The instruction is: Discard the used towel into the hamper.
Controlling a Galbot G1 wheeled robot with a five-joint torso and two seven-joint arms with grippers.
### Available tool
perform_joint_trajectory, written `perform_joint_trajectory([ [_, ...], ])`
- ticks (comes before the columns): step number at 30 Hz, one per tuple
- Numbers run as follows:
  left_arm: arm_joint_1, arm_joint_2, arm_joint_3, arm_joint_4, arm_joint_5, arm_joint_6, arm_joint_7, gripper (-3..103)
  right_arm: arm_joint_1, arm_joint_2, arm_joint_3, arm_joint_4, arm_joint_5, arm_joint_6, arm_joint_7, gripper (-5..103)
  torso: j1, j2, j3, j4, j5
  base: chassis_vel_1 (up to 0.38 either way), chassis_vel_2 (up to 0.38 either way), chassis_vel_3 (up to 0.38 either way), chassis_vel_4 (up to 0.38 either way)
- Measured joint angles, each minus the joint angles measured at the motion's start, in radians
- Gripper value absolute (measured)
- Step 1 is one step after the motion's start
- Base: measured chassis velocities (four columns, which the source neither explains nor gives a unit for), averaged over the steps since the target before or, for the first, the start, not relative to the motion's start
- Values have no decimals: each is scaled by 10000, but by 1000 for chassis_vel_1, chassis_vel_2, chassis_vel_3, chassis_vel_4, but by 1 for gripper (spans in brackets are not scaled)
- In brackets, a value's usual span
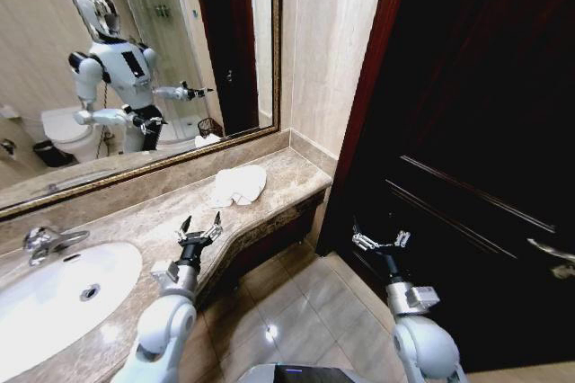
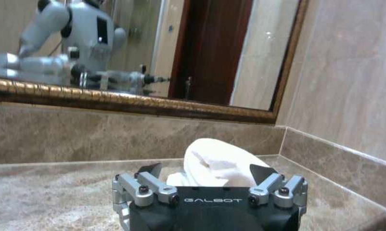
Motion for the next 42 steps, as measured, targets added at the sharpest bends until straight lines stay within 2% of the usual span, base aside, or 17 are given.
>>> perform_joint_trajectory([
  [2,-527,262,-3,312,-687,299,-267,93,10,-60,6,-61,0,101,-35,100,0,0,0,0,0,0,0,0,0],
  [4,-813,344,38,518,-893,391,-349,90,7,-87,29,-101,0,141,-54,100,0,0,0,0,0,0,0,0,0],
  [7,-1514,517,238,1106,-1168,549,-407,97,-72,-179,91,-218,-24,223,-73,100,0,-1,0,0,-1,0,0,0,0],
  [8,-1514,517,238,1106,-1168,549,-407,97,-72,-179,91,-218,-24,223,-73,100,0,-1,0,0,-1,0,0,0,0],
  [10,-2265,636,560,1784,-1305,653,-424,94,-177,-176,116,-298,-129,275,-76,100,0,0,0,2,-1,0,0,0,0],
  [13,-2889,677,838,2246,-1377,693,-466,93,-260,-155,117,-358,-236,302,-79,100,0,0,1,0,-1,0,0,0,0],
  [15,-3722,700,1235,2887,-1428,732,-485,93,-349,-139,140,-439,-350,336,-79,100,0,-1,1,0,-1,0,0,0,0],
  [16,-3722,700,1235,2887,-1428,732,-485,93,-349,-139,140,-439,-350,336,-79,100,0,-1,1,0,-1,0,0,0,0],
  [19,-5159,667,1926,4189,-1423,734,-529,93,-397,-121,258,-580,-408,400,-55,100,1,-1,1,-2,1,0,0,0,0],
  [20,-5159,667,1926,4189,-1423,734,-529,93,-397,-121,258,-580,-408,400,-55,100,1,-1,1,-2,1,0,0,0,0],
  [24,-6305,508,2565,5664,-1300,747,-740,93,-426,-49,338,-706,-461,445,-7,100,1,-1,2,-2,0,0,0,0,0],
  [27,-6639,424,2757,6148,-1250,765,-843,91,-426,14,339,-763,-507,490,17,100,1,-1,2,-1,0,0,0,0,0],
  [33,-7129,296,3105,6891,-1272,771,-1081,98,-428,92,336,-847,-565,617,62,100,0,-1,0,0,1,0,0,0,0],
  [35,-7255,281,3176,7072,-1343,717,-1135,96,-433,101,333,-853,-571,654,68,100,1,-1,0,0,0,0,0,0,0],
  [42,-7433,279,3333,7492,-1386,342,-1106,73,-569,151,332,-803,-581,756,132,100,0,-1,0,0,1,0,0,0,0],
])
